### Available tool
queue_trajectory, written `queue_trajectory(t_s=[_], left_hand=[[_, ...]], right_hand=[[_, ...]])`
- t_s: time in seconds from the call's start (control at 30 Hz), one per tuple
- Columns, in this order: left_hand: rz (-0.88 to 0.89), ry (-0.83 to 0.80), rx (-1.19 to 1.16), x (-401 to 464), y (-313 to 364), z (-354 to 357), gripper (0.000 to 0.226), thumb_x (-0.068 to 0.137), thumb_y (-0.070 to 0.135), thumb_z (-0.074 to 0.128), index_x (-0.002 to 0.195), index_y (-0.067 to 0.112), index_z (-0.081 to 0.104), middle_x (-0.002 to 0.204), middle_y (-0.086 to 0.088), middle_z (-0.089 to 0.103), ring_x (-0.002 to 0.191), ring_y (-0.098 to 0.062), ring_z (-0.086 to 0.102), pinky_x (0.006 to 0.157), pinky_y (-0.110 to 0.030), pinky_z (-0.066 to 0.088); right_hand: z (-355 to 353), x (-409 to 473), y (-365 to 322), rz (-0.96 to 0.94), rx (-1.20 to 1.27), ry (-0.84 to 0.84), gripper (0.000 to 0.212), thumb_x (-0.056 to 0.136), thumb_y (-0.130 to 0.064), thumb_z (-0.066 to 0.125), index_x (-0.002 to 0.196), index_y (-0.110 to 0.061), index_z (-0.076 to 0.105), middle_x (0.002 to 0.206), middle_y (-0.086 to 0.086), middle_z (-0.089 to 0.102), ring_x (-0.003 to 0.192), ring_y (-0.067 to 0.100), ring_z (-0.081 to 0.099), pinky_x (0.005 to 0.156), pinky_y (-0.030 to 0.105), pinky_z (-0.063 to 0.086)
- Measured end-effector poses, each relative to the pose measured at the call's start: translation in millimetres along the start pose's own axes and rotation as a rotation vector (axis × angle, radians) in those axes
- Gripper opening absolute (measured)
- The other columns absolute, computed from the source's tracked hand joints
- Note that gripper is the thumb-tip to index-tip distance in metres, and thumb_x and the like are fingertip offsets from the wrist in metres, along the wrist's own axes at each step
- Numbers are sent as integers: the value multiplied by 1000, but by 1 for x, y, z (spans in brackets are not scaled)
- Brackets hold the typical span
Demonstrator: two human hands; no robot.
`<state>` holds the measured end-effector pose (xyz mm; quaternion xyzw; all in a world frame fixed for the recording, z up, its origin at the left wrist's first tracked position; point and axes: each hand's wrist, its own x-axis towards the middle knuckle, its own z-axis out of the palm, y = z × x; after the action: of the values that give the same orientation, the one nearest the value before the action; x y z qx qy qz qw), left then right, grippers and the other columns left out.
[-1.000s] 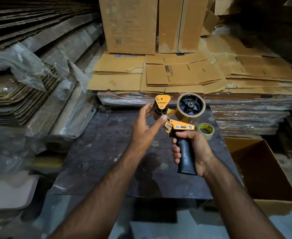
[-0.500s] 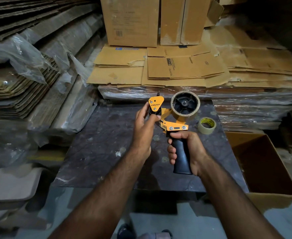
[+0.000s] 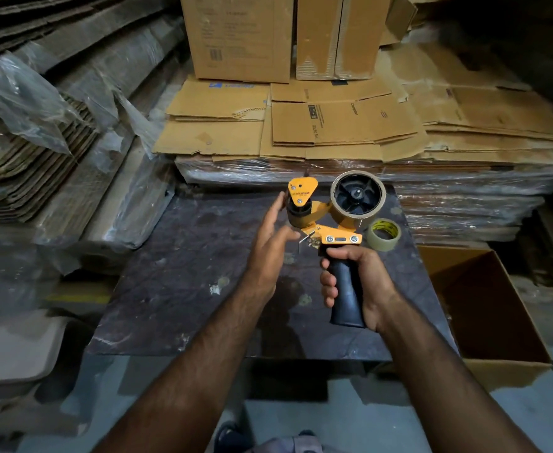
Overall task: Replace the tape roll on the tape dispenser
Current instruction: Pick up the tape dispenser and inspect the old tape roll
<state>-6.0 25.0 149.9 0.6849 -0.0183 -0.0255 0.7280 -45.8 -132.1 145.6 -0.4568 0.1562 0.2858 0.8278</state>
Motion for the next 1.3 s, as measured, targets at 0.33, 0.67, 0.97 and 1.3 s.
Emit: queue_trajectory(t_s=[0.33, 0.67, 0.97, 1.3], left_hand=[[-42, 41, 357, 44, 29, -21, 67, 79, 65, 62, 132, 25, 56, 133, -1, 59, 117, -16, 59, 98, -43, 53], [-526, 0, 98, 65, 0, -54, 49, 76, 49, 83, 106, 12, 70, 99, -10, 75, 83, -26, 77, 60, -36, 64], [-477, 28, 9, 76, -19, -78, 45, 74, 46, 85, 100, 10, 74, 103, -13, 78, 92, -24, 76, 64, -42, 64], [-242, -69, 220, 99, 4, -123, 37, 88, 46, 71, 113, 18, 70, 114, -4, 74, 104, -21, 69, 73, -32, 55]], right_hand=[[-21, 32, 22, -259, -1046, 546, 52, 76, -68, 57, 106, -27, 66, 99, 15, 70, 96, 38, 64, 77, 37, 40], [-10, 48, 40, -545, -1577, 794, 58, 96, -64, 40, 113, -9, 47, 111, 17, 66, 98, 38, 65, 66, 37, 39], [6, 64, 47, -488, -1592, 824, 56, 94, -67, 38, 112, -14, 45, 111, 13, 66, 99, 36, 66, 70, 41, 47], [29, 79, 30, 15, -279, 328, 66, 93, -68, 33, 75, -9, 58, 57, 7, 50, 44, 21, 43, 46, 29, 39]])
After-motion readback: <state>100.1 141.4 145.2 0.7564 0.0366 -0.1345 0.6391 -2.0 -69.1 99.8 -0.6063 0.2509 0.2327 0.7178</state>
